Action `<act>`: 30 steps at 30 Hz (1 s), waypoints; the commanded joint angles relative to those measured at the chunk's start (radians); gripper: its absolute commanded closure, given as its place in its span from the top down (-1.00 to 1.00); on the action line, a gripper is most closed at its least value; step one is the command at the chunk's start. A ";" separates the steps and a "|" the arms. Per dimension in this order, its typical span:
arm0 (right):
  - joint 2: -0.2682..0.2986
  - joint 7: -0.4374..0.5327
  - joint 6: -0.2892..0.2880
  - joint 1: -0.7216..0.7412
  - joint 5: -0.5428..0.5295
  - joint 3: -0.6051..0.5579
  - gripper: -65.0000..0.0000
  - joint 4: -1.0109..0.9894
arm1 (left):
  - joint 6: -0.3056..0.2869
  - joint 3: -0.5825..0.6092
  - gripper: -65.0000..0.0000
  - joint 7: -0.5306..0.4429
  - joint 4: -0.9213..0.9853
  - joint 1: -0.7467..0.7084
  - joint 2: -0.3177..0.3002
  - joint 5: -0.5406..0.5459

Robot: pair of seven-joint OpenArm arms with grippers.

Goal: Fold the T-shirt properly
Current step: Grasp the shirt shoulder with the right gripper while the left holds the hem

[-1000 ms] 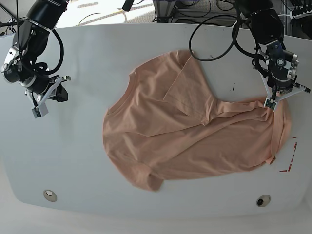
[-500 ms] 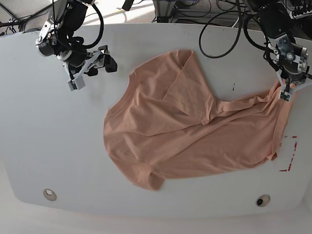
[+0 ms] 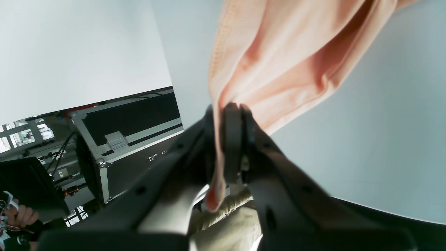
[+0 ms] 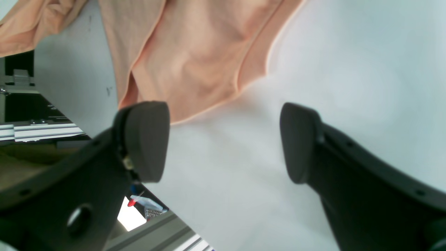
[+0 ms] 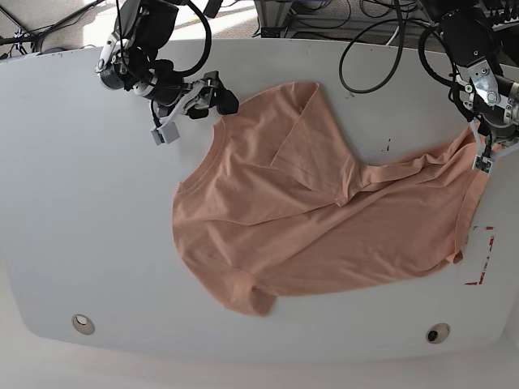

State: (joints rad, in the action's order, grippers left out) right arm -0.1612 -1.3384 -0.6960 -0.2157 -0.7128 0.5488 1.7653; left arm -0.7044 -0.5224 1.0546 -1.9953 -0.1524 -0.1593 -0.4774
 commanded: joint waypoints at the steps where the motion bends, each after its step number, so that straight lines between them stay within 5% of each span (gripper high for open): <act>1: 0.004 0.024 -0.002 0.003 -0.018 0.000 0.46 -0.055 | 0.006 0.000 -1.00 -0.006 -0.015 0.007 -0.018 -0.011; 9: 0.004 0.092 -0.002 0.023 -0.018 -0.069 0.45 -0.144 | 0.006 0.003 -1.00 -0.007 -0.015 0.007 -0.019 -0.011; 14: 0.004 0.093 -0.002 0.062 -0.014 -0.094 0.45 -0.147 | 0.006 -0.002 -1.00 -0.126 -0.015 0.001 -0.015 -0.011; 20: 0.015 0.139 0.062 0.089 -0.014 -0.135 0.43 -0.230 | 0.006 -0.003 -1.00 -0.159 -0.015 0.003 -0.015 -0.011; 30: 0.019 0.144 0.066 0.118 -0.011 -0.137 -0.70 -0.295 | 0.006 -0.005 -1.00 -0.159 -0.015 0.001 -0.015 -0.011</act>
State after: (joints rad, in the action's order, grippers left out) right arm -0.1448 -1.1877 -0.6395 -0.0975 -0.7330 0.4107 1.4712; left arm -0.7074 -0.5220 0.9001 -1.9953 -0.1585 -0.1616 -0.4782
